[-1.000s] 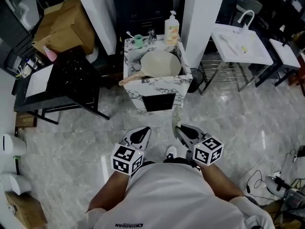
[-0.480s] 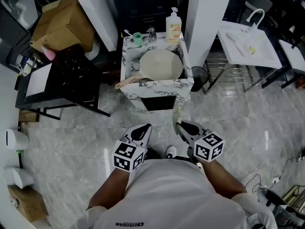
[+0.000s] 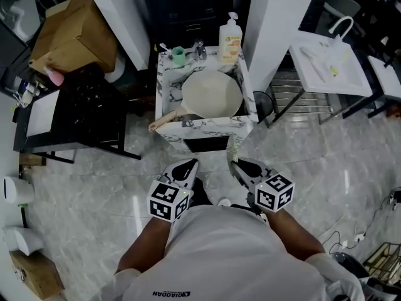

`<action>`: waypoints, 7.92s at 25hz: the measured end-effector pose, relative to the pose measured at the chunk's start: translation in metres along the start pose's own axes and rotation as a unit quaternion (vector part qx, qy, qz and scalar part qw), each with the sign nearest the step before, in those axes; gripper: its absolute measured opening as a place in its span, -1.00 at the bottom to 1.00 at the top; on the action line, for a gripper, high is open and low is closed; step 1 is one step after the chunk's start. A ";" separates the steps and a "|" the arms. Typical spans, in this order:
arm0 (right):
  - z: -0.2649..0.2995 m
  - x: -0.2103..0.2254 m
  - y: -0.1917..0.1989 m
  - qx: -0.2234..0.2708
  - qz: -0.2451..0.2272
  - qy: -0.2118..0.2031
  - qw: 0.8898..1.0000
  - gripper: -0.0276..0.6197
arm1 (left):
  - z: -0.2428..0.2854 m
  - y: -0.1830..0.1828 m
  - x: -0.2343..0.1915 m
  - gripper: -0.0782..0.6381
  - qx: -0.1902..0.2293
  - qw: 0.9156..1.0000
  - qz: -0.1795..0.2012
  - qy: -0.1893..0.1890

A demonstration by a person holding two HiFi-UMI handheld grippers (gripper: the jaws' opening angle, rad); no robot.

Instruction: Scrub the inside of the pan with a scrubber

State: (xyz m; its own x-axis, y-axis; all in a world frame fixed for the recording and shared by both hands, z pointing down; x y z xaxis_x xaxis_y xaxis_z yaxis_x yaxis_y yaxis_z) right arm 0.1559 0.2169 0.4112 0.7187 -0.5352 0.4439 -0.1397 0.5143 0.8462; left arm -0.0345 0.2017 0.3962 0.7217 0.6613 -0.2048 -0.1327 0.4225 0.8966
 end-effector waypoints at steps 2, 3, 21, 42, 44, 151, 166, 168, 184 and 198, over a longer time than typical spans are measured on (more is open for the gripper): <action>0.015 0.013 -0.010 -0.002 -0.003 0.009 1.000 -0.71 | 0.017 -0.011 -0.018 -0.74 -0.001 1.000 0.006 0.006; 0.024 0.020 -0.016 -0.002 -0.002 0.014 1.000 -0.71 | 0.024 -0.017 -0.029 -0.74 -0.002 1.000 0.010 0.009; 0.198 0.087 -0.101 -0.008 -0.023 0.116 0.993 -0.71 | 0.120 -0.051 -0.226 -0.74 -0.107 0.985 0.108 0.077; 0.267 0.147 -0.119 -0.079 -0.034 0.053 0.995 -0.71 | 0.191 0.015 -0.252 -0.29 -0.270 0.950 0.135 0.077; 0.270 0.158 -0.117 -0.095 -0.042 0.035 0.994 -0.71 | 0.198 0.020 -0.253 -0.28 -0.288 0.947 0.128 0.067; 0.342 0.222 0.044 -0.518 0.219 -0.126 0.817 -0.70 | 0.227 0.072 -0.258 -0.23 -0.370 0.922 0.093 0.065; 0.322 0.238 0.045 -0.650 0.058 -0.138 0.745 -0.70 | 0.228 0.073 -0.258 -0.23 -0.371 0.922 0.092 0.066; 0.322 0.237 0.044 -0.648 0.050 -0.141 0.746 -0.70 | 0.228 0.073 -0.257 -0.23 -0.371 0.922 0.092 0.065; 0.396 0.254 -0.037 -0.399 -0.641 -0.023 0.655 -0.71 | 0.228 0.074 -0.258 -0.23 -0.372 0.922 0.091 0.064; 0.436 0.310 -0.006 -0.388 -0.800 -0.055 0.454 -0.71 | 0.229 0.065 -0.258 -0.23 -0.365 0.924 0.098 0.060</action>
State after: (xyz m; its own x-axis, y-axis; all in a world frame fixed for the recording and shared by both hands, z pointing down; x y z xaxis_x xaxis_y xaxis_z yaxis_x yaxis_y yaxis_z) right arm 0.0823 -0.2443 0.6726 -0.5673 -0.6475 -0.5089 0.8142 -0.5338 -0.2284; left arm -0.0740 -0.0830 0.5974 0.5605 0.8149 -0.1473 -0.7072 0.5636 0.4269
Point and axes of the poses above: the fingertips, and each gripper's own axes: z forward along the fingers, x to its right, y out of its underside, the point moved 6 cm from there along -z, backward along the fingers, and after that the axes turned 5 degrees about x, right-handed, at the moved point
